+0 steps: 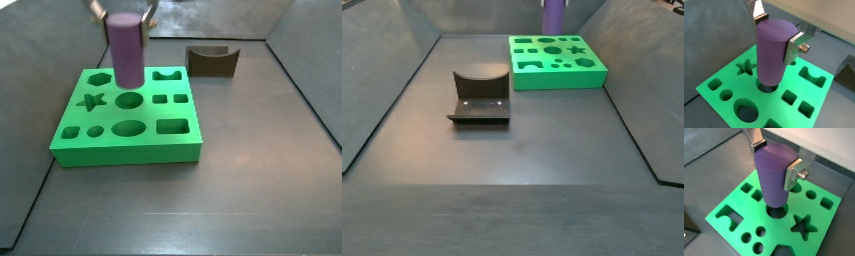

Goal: Insert the round object.

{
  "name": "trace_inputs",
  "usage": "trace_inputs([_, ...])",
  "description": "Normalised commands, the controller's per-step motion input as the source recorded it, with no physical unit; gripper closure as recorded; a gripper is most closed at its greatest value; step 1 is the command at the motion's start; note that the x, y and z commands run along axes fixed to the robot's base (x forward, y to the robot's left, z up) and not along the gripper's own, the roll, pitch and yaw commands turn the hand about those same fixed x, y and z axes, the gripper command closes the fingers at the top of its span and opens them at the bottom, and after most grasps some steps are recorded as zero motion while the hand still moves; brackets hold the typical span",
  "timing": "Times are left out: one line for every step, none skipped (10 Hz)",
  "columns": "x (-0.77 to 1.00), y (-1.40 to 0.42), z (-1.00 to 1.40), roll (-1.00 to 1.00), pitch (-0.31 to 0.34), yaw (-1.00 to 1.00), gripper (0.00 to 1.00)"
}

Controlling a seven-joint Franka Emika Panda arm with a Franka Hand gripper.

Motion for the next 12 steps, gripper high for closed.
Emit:
trace_inputs([0.00,0.00,-0.45,-0.07,-0.043,0.00,1.00])
trace_inputs([0.00,0.02,-0.27,0.00,0.000,0.00,1.00])
trace_inputs([0.07,0.03,-0.37,0.09,0.013,0.00,1.00])
trace_inputs([0.00,0.07,-0.43,0.18,0.000,0.00,1.00])
trace_inputs([-0.17,0.06,-0.46,0.10,-0.004,-0.01,1.00])
trace_inputs([0.00,0.03,-0.51,0.09,0.000,0.00,1.00])
trace_inputs([0.15,0.00,-0.59,0.03,0.000,0.00,1.00])
trace_inputs([0.26,-0.04,-0.73,0.02,0.000,0.00,1.00])
trace_inputs([0.24,-0.05,-0.76,0.07,-0.003,0.00,1.00])
trace_inputs([0.00,0.00,-0.81,0.15,-0.073,0.00,1.00])
trace_inputs([-0.23,0.00,-0.88,0.13,-0.163,0.00,1.00])
trace_inputs([-0.30,0.00,-0.92,0.10,-0.171,0.00,1.00])
